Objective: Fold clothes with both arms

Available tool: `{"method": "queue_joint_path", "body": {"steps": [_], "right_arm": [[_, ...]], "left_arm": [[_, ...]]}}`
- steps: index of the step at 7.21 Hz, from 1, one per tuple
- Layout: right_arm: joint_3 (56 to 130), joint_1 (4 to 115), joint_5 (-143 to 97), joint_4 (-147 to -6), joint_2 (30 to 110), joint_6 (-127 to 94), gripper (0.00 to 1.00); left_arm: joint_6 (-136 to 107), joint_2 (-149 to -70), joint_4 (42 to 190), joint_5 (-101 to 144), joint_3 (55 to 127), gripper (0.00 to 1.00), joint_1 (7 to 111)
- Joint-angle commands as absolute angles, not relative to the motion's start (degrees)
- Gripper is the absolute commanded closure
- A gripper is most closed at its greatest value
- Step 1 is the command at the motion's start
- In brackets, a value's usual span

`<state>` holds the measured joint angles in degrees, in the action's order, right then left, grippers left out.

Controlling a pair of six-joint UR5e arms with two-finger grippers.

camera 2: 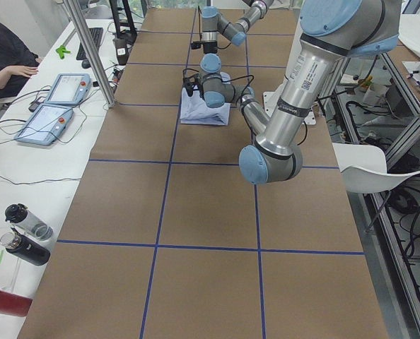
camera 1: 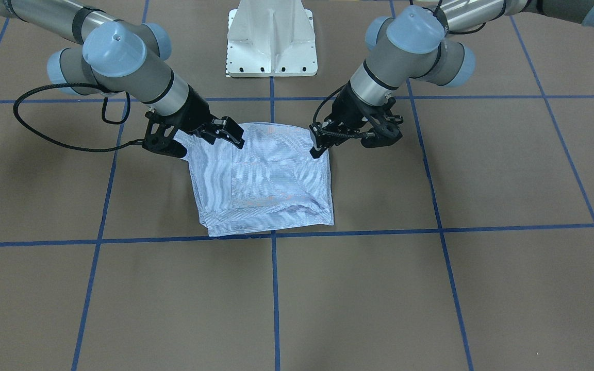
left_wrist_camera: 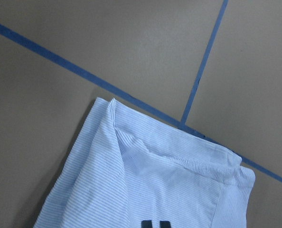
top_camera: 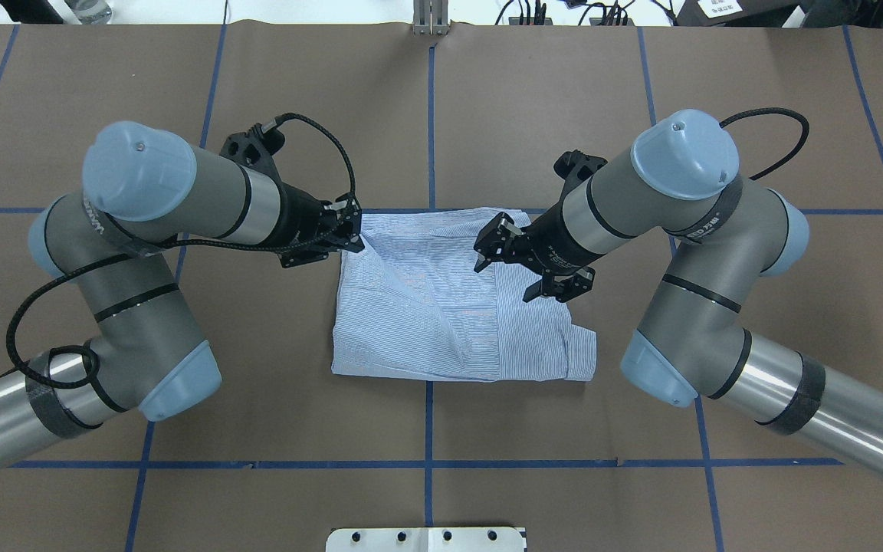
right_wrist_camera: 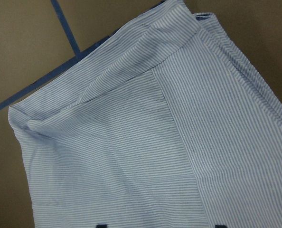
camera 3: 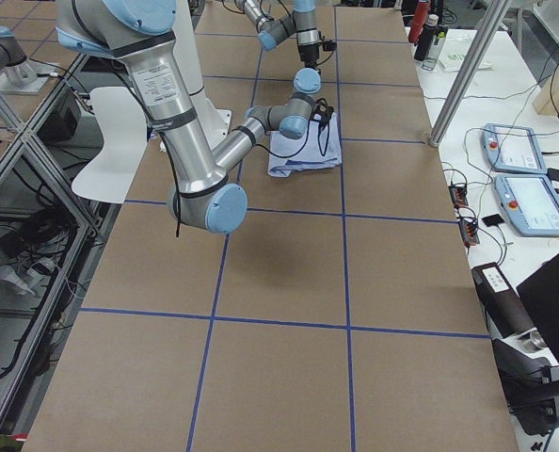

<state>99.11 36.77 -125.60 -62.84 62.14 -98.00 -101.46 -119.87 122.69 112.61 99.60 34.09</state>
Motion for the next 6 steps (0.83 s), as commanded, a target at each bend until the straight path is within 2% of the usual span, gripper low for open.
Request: {"method": "queue_joint_path", "body": {"steps": [1, 2, 3, 4, 6], "right_arm": [[99.3, 36.0, -124.8, -62.8, 62.2, -98.0, 0.29], [99.1, 34.7, -123.4, -62.8, 62.2, -98.0, 0.29], [99.0, 33.8, -122.4, -62.8, 62.9, -98.0, 0.49], [98.7, 32.1, -121.0, -62.9, 63.5, -98.0, 0.59], [98.7, 29.7, -119.8, -62.8, 65.4, -98.1, 0.58]], "left_arm": [[-103.3, -119.8, 122.7, 112.3, 99.6, 1.0, 29.4], [-103.4, -119.5, 122.7, 112.3, 98.9, 1.0, 28.5], [-103.4, -119.2, 122.7, 112.4, 98.6, 1.0, 28.5], [-103.4, -119.1, 122.7, 112.3, 98.2, 1.0, 28.4], [-103.4, -118.9, 122.7, 112.3, 96.9, 1.0, 28.5]]}}
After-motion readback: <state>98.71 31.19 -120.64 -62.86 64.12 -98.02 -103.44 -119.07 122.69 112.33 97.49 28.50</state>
